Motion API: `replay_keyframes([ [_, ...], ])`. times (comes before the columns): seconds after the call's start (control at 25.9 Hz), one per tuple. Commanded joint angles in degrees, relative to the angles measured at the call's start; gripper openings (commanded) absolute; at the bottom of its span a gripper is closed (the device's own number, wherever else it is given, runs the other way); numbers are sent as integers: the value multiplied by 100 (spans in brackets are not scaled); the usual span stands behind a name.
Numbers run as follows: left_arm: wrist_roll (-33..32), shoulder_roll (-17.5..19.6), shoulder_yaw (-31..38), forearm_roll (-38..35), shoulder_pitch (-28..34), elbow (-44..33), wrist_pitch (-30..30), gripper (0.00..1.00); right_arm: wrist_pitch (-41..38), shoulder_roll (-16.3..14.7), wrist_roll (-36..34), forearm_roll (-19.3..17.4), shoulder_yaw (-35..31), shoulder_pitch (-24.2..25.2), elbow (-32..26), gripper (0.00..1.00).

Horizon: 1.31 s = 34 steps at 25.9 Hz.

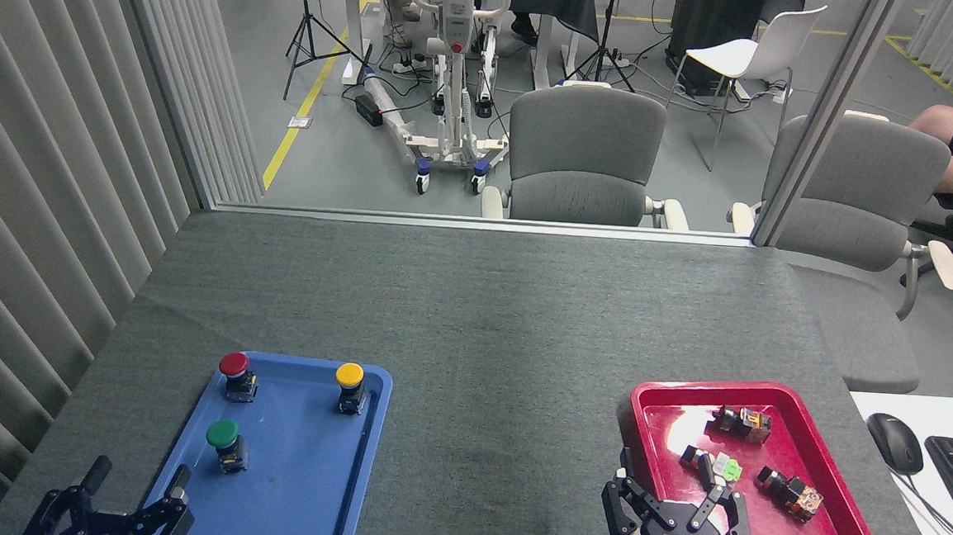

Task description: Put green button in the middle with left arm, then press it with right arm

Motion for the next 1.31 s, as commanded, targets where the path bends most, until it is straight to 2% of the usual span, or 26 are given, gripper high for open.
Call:
replay_keyframes([
  [0.0,29,76,54,-2,3,76,-8,100,-32,22,-44,-48,-204,143,-75,100],
  [0.19,3,120,62,-2,3,199,1,100,-14,75,-52,-66,-275,222,-136,100],
  [0.31,56,155,71,7,-5,199,-16,100,-85,303,-44,-57,-292,257,-277,100],
  [0.39,64,155,71,7,-32,208,-69,100,-138,338,-35,-48,-301,257,-286,100],
  [0.62,64,147,71,-45,-41,208,-219,100,-102,268,-61,-39,-257,257,-268,100],
  [0.81,56,147,71,-28,-120,217,-210,100,12,330,-70,-13,-248,204,-286,100],
  [0.93,56,147,71,-2,-225,226,-210,100,363,277,-79,-13,-248,169,-286,100],
  [1.12,29,155,71,7,-243,235,-210,100,346,83,-211,5,-231,213,-224,100],
  [1.27,56,147,71,16,-243,235,-157,100,311,136,-202,172,-152,187,-286,100],
])
